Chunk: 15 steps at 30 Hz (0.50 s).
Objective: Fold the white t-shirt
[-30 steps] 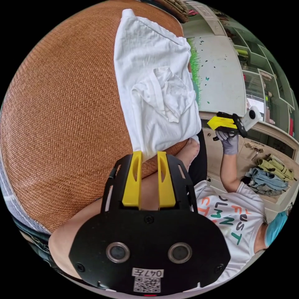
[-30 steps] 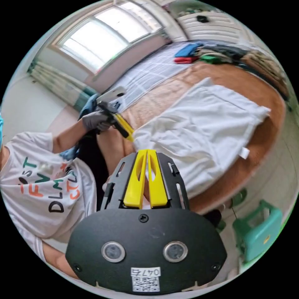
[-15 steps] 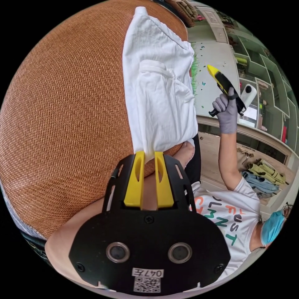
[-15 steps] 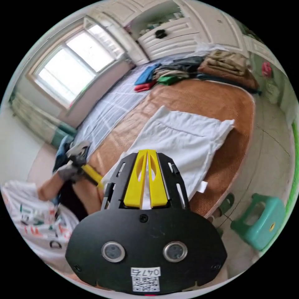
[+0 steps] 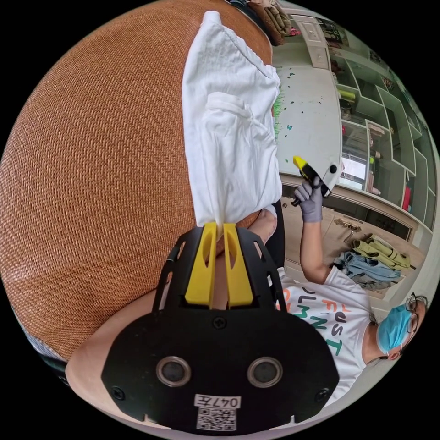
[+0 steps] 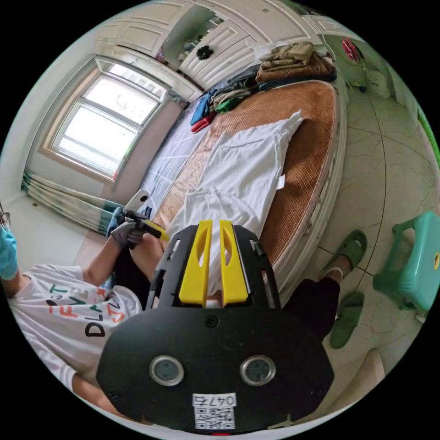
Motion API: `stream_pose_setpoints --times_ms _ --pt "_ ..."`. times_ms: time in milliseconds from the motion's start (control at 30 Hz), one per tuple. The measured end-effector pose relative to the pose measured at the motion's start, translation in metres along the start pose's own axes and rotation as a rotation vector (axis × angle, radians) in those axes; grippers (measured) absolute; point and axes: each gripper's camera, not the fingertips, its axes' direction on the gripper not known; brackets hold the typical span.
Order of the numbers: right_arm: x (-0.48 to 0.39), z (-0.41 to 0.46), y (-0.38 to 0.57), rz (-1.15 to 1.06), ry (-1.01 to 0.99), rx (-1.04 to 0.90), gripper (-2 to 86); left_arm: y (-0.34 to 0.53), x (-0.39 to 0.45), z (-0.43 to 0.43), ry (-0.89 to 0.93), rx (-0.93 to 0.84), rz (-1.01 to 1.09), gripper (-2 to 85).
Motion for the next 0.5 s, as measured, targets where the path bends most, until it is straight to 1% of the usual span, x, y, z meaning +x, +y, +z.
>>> stream_pose_setpoints --times_ms 67,133,200,267,300,333,400,500 --pt "-0.013 -0.003 0.033 -0.035 0.004 -0.07 4.5 -0.001 -0.003 -0.003 -0.008 -0.007 0.008 -0.4" --pt "-0.022 0.003 0.055 -0.062 0.046 -0.135 5.2 0.0 -0.006 -0.006 -0.015 -0.013 0.012 -0.6" --pt "-0.029 0.014 0.072 -0.102 0.1 -0.188 5.2 0.001 -0.009 -0.011 -0.015 -0.013 0.015 -0.7" --pt "-0.035 0.034 0.084 -0.169 0.152 -0.268 2.6 0.005 -0.016 -0.022 0.012 0.001 0.025 -0.8" --pt "-0.037 0.037 0.086 -0.187 0.171 -0.277 2.0 0.007 -0.017 -0.026 0.022 0.012 0.031 -0.8" --pt "-0.041 0.038 0.087 -0.226 0.216 -0.279 1.0 0.012 -0.019 -0.036 0.049 0.039 0.05 -0.8" --pt "-0.047 0.028 0.086 -0.269 0.22 -0.279 0.4 0.023 -0.018 -0.053 0.113 0.075 0.082 -0.8" --pt "-0.054 -0.006 0.085 -0.301 0.14 -0.267 0.2 0.055 -0.019 -0.083 0.24 0.13 0.115 -0.9"
